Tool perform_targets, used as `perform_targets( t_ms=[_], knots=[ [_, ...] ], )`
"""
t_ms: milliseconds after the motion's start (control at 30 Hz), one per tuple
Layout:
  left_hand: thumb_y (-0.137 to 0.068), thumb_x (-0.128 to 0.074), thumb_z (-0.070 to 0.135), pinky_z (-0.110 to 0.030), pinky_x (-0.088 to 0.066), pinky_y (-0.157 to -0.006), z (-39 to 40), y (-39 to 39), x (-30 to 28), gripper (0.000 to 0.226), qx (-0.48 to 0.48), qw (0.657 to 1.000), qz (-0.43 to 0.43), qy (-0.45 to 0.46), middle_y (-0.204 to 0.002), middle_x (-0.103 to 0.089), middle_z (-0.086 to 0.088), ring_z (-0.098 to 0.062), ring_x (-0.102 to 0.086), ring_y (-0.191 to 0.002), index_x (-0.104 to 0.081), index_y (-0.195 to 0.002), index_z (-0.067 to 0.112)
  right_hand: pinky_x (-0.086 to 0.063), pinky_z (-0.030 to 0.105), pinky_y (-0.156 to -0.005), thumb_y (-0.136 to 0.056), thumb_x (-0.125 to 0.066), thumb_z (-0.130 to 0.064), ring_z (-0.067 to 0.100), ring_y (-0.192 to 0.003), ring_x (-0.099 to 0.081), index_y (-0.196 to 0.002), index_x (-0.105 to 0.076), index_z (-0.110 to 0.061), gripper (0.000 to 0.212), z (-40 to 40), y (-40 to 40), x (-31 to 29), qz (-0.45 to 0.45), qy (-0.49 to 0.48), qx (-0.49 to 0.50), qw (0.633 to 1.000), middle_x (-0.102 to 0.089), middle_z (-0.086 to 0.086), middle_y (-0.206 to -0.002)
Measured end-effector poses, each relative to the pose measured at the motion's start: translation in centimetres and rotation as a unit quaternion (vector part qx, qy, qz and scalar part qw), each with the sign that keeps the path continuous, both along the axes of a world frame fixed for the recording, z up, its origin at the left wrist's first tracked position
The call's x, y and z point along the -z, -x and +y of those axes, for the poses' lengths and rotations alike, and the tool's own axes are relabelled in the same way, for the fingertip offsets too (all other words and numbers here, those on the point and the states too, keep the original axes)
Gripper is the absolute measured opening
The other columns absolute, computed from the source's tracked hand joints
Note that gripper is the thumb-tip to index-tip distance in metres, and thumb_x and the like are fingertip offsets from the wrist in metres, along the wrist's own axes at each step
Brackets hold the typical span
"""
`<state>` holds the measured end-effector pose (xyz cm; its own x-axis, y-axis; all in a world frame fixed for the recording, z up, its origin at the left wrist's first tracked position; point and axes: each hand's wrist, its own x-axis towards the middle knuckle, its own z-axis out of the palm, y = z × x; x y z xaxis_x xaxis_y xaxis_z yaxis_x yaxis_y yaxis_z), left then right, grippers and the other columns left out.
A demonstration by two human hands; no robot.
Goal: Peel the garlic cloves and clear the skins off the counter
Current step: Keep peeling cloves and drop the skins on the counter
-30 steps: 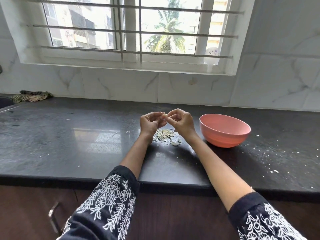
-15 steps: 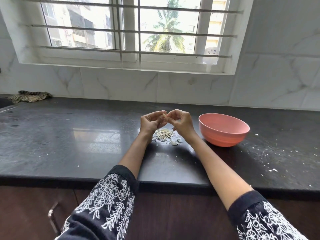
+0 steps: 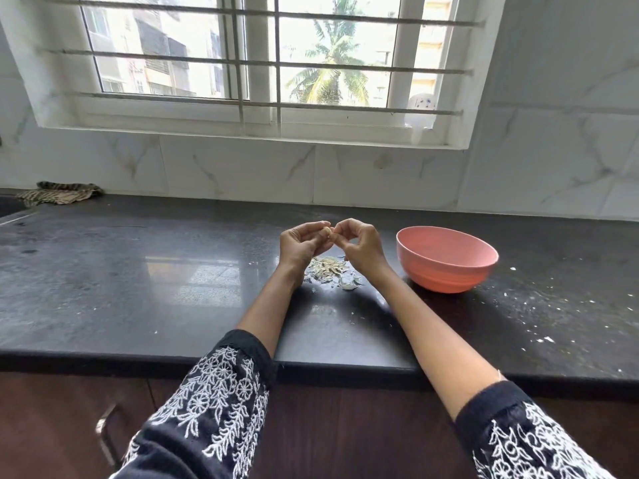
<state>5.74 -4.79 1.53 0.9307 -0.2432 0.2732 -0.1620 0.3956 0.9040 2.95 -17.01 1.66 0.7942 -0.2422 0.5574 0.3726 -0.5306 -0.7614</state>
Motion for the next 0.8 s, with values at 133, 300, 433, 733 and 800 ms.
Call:
perform_targets(
  t_ms=[133, 300, 433, 733, 800],
  knots=[
    [-0.083, -0.06, -0.009, -0.019, -0.057, -0.065, 0.01, -0.1, -0.09, 0.018, -0.009, 1.0, 0.013, 0.013, -0.062, -0.07, 0.001, -0.008, -0.068, -0.061, -0.06, -0.1, -0.012, -0.05, 0.046, -0.062, -0.081, -0.07, -0.011, 0.009, -0.06, -0.051, -0.066, -0.057, -0.026, 0.025, 0.0, -0.02, -0.09, 0.002, 0.005, 0.002, 1.0, -0.055, -0.008, -0.062],
    [-0.082, -0.064, -0.003, -0.018, -0.056, -0.061, 0.07, -0.32, 0.02, 0.007, -0.025, 0.999, 0.02, 0.009, -0.06, -0.069, 0.003, -0.006, -0.066, -0.057, -0.066, -0.085, 0.003, -0.048, 0.033, -0.067, -0.079, -0.068, -0.004, 0.007, -0.063, -0.053, -0.075, -0.059, -0.022, 0.02, 0.0, 0.11, -0.31, -0.027, 0.008, 0.025, 0.999, -0.06, -0.008, -0.069],
    [-0.083, -0.066, 0.001, -0.019, -0.057, -0.064, 0.01, -0.37, 0.23, 0.004, -0.026, 1.0, 0.008, -0.005, -0.06, -0.07, 0.002, -0.008, -0.066, -0.058, -0.066, -0.081, 0.005, -0.046, 0.018, -0.064, -0.078, -0.073, -0.015, 0.004, -0.063, -0.055, -0.088, -0.063, -0.018, 0.014, 0.12, 0.31, -0.42, -0.032, 0.054, 0.025, 0.998, -0.064, -0.009, -0.076],
    [-0.079, -0.068, -0.003, -0.018, -0.055, -0.064, 0.15, -0.27, 0.25, 0.01, -0.012, 0.999, -0.027, -0.019, -0.066, -0.071, 0.004, -0.006, -0.067, -0.064, -0.067, -0.083, 0.006, -0.047, 0.021, -0.064, -0.075, -0.077, -0.024, 0.004, -0.063, -0.057, -0.078, -0.071, -0.014, 0.012, -0.23, 0.29, -0.35, -0.056, 0.022, 0.042, 0.997, -0.07, 0.0, -0.074],
    [-0.078, -0.068, -0.004, -0.018, -0.054, -0.062, 0.19, -0.22, 0.28, 0.01, -0.019, 0.999, -0.035, -0.02, -0.065, -0.071, 0.005, -0.005, -0.067, -0.064, -0.067, -0.082, 0.005, -0.048, 0.024, -0.064, -0.074, -0.078, -0.025, 0.007, -0.064, -0.059, -0.076, -0.071, -0.016, 0.011, -0.23, 0.29, -0.28, -0.052, 0.02, 0.042, 0.998, -0.069, -0.003, -0.072]
  ],
)
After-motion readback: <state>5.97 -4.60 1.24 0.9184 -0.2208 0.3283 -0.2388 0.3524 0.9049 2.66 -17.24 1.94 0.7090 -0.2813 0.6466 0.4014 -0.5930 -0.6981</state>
